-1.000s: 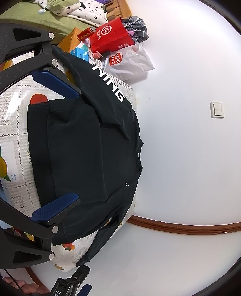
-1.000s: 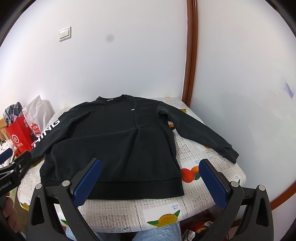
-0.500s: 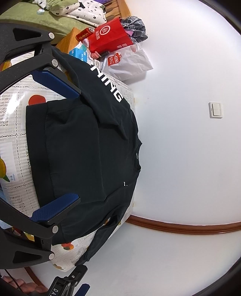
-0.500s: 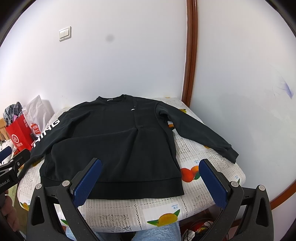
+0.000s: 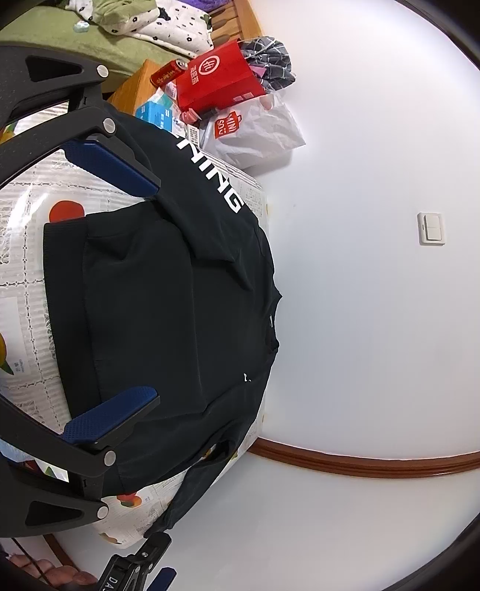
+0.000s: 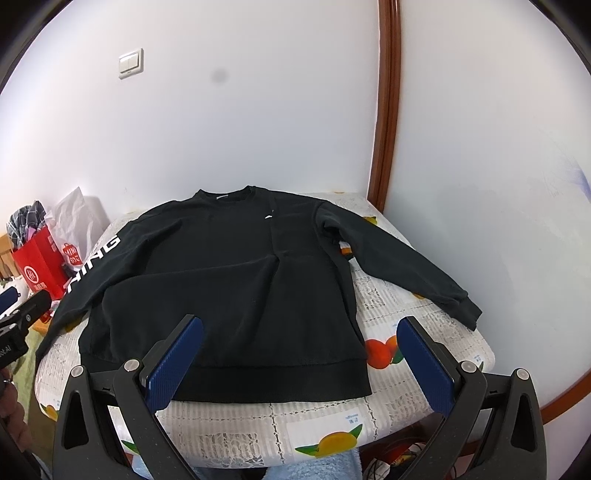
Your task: Fold small clothes
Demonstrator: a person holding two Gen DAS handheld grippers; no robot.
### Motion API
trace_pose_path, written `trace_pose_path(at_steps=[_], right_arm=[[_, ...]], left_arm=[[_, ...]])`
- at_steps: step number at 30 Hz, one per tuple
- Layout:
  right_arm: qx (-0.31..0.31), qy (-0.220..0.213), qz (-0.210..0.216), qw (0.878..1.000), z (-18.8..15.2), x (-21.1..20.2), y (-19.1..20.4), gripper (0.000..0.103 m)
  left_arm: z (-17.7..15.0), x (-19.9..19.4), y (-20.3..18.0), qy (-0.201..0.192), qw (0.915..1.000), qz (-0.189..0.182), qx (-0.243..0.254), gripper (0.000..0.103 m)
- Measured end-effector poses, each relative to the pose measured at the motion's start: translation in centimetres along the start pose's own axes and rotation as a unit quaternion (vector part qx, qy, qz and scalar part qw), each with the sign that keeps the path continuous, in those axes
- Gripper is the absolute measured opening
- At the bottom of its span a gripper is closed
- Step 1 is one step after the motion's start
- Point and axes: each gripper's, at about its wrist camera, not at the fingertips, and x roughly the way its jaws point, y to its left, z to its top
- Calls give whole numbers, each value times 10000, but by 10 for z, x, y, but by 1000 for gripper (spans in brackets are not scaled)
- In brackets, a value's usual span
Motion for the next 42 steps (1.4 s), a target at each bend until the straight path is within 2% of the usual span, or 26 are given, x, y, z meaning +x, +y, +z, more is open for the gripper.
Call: trace_pose_path(at_steps=[7, 11, 13, 20, 23, 26, 28, 31, 33, 36, 38, 42], right_arm=[[-14, 83, -5, 10000, 3, 14, 1, 103], [-105, 97, -16, 9999, 3, 27, 3, 103], [-134, 108, -55, 9998, 3, 36, 3, 103], [62, 316, 86, 9994, -11, 95, -8, 103], [44, 578, 113, 9983, -20, 129, -9, 103], [76, 616, 202, 9979, -32, 150, -9, 103], [99, 661, 272, 9974, -38, 162, -8, 102], [36, 837, 325, 9960, -47, 180, -7, 96], [-1, 931, 287, 9952, -49, 189, -6, 95], [-56, 1036, 229, 9943, -50, 199, -5, 94], [-30, 1069, 254, 9939, -50, 202, -5, 94], [-37, 1092, 246, 9937, -48, 206, -4, 94]], left_arm=[[-2, 17, 2, 51, 9999, -67, 102, 103], [-6, 37, 12, 188, 9998, -87, -35, 103], [-10, 51, 20, 302, 9993, -171, -166, 103], [-44, 108, 69, 869, 9924, 20, -870, 103], [-62, 126, 102, 1028, 9846, -90, -1408, 102], [-78, 137, 130, 1057, 9757, -54, -1921, 102], [-86, 143, 150, 1013, 9684, -87, -2278, 99], [-93, 146, 171, 796, 9567, -174, -2795, 97], [-94, 150, 180, 627, 9492, -346, -3065, 96], [-89, 161, 184, 479, 9432, -360, -3267, 93], [-87, 168, 191, 380, 9360, -327, -3483, 91], [-81, 179, 203, 322, 9211, -149, -3878, 80]])
